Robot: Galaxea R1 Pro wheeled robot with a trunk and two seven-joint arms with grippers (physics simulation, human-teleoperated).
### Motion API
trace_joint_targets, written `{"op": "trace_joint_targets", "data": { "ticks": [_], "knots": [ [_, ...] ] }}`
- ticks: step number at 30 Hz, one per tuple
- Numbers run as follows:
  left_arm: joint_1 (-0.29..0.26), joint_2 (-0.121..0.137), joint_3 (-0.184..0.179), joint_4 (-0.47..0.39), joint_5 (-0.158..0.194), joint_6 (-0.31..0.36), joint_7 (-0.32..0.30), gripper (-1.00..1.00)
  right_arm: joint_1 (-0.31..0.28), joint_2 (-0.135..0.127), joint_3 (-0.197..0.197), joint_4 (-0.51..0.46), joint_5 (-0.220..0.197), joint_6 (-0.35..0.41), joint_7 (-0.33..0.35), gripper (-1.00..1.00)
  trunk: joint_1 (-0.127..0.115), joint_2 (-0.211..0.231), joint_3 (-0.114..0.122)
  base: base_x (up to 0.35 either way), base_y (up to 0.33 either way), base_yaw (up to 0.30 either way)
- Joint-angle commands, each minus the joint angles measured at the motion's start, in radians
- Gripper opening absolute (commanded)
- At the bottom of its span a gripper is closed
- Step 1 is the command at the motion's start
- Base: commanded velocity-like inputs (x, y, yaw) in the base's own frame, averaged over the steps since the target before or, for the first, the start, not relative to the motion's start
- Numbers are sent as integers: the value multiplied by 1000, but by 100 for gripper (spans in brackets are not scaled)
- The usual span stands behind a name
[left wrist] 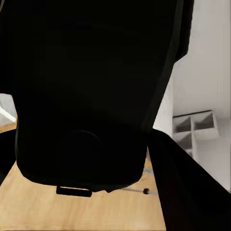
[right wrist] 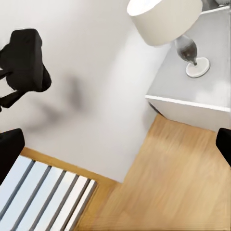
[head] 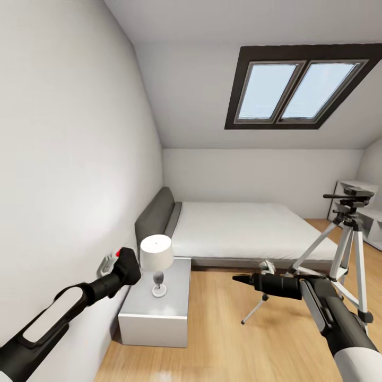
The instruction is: Attach the digital camera to the camera tripod in the bedroom.
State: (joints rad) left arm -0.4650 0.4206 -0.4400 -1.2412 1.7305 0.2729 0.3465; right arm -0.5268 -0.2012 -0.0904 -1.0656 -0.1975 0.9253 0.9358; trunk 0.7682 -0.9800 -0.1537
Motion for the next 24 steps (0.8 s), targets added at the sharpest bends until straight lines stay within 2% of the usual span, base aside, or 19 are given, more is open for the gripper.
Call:
{"op": "trace_joint_targets", "data": {
  "ticks": [1,4,5,7,8,9,11,12,13,15,16,19,20,23,24],
  "knots": [
    [-1,1,-2,28,10,-1,8,-100,-1,-2,-2,20,1,3,3,100,-4,6,2,0,0,0],
    [-1,-4,-5,125,9,-1,18,-100,-1,-6,-4,87,2,0,0,100,-15,27,11,0,0,0],
    [-1,-9,-8,197,6,-2,21,-100,-1,-8,-4,137,3,-5,-3,100,-19,34,14,0,0,0],
    [-1,-16,-17,272,2,-2,22,-100,-1,-9,-4,189,5,-14,-9,100,-27,48,21,0,0,0],
    [-1,-20,-25,310,0,-3,23,-100,-1,-10,-4,215,7,-21,-13,100,-31,55,24,0,0,0],
    [-1,-34,-47,384,-4,-4,23,-100,-1,-11,-4,265,15,-40,-21,100,-34,62,27,0,0,0],
    [-1,-53,-78,454,-9,-7,23,-100,-1,-12,-4,311,28,-65,-29,100,-42,76,33,0,0,0],
    [-1,-65,-95,488,-12,-9,23,-100,-1,-12,-4,332,36,-78,-32,100,-46,83,36,0,0,0],
    [-1,-88,-130,554,-19,-11,23,-100,-1,-12,-3,371,55,-106,-38,100,-50,90,39,0,0,0],
    [-1,-111,-165,616,-25,-13,24,-100,-1,-12,-3,408,79,-135,-44,100,-57,104,46,0,0,0],
    [-1,-133,-197,676,-30,-14,24,-100,-1,-11,-2,447,106,-163,-53,100,-61,111,49,0,0,0],
    [-1,-167,-239,763,-36,-15,24,-100,-1,-9,-1,509,150,-205,-75,100,-73,132,58,0,0,0],
    [-1,-191,-265,818,-38,-15,24,-100,-1,-7,0,552,180,-236,-96,100,-77,139,61,0,0,0],
    [-1,-231,-300,903,-40,-16,25,-100,-1,-2,2,622,230,-294,-142,100,-88,160,71,0,0,0],
    [-1,-260,-320,967,-42,-16,24,-100,0,0,2,679,268,-344,-184,100,-92,167,74,0,0,0]
  ]
}}
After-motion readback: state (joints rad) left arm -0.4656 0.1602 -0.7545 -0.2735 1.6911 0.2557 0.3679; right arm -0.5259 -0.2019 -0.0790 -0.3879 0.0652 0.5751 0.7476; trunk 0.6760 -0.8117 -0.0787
